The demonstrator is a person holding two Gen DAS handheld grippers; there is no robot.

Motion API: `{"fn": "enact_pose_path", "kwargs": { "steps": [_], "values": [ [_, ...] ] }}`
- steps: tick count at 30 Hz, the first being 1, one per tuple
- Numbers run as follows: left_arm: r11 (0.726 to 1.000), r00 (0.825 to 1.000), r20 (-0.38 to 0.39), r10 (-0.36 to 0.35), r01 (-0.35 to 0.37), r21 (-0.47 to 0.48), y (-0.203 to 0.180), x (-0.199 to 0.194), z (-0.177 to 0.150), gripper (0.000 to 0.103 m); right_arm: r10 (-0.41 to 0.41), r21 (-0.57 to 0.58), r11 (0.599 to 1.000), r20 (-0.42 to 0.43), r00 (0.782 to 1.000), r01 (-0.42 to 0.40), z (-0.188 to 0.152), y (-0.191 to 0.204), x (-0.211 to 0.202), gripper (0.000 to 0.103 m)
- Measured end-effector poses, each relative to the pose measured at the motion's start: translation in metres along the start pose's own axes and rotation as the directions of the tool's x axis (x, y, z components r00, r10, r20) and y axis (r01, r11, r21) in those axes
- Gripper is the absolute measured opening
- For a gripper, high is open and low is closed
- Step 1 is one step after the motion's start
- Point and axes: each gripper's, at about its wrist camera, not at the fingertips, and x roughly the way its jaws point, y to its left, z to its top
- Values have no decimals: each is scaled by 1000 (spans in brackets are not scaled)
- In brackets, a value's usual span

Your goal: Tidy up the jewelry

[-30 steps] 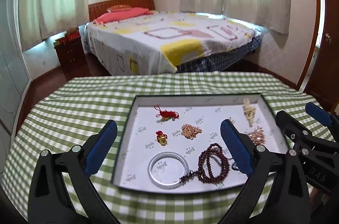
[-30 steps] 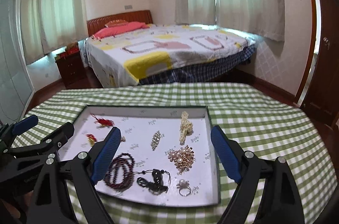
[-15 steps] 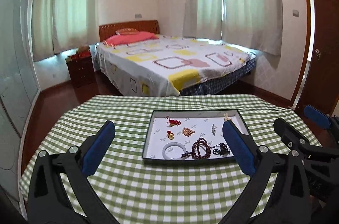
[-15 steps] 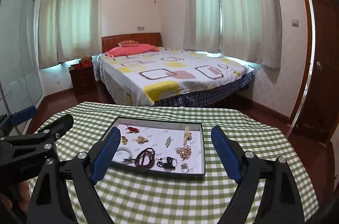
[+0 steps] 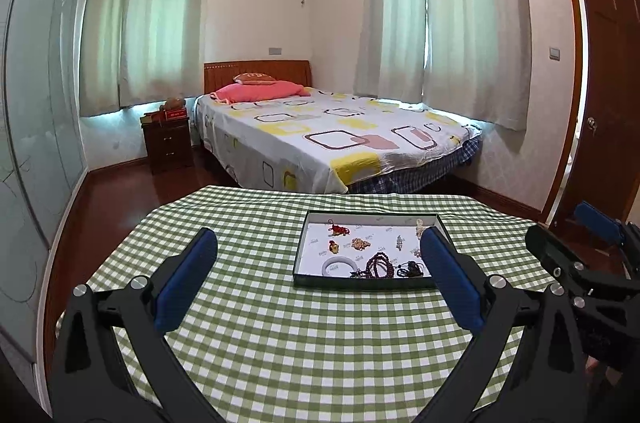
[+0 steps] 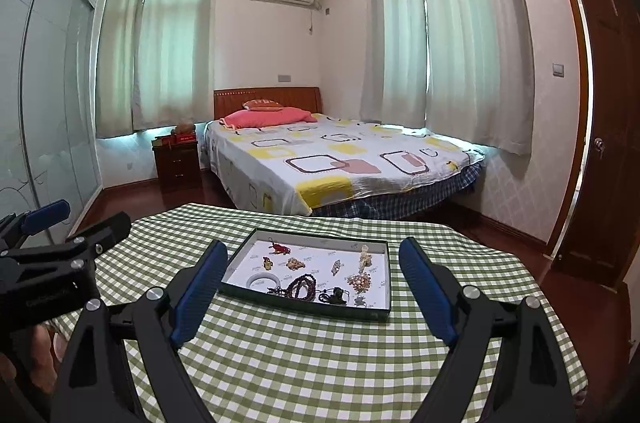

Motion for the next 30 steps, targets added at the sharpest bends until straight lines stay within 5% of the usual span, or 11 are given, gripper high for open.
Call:
{"fn": "enact_pose_path", "kwargs": {
  "steps": [30],
  "values": [
    [1000, 1000, -12, 6, -6, -17, 8, -13, -11, 99, -7, 3, 1000, 16, 1000, 6, -11, 3, -13, 85]
  ]
}}
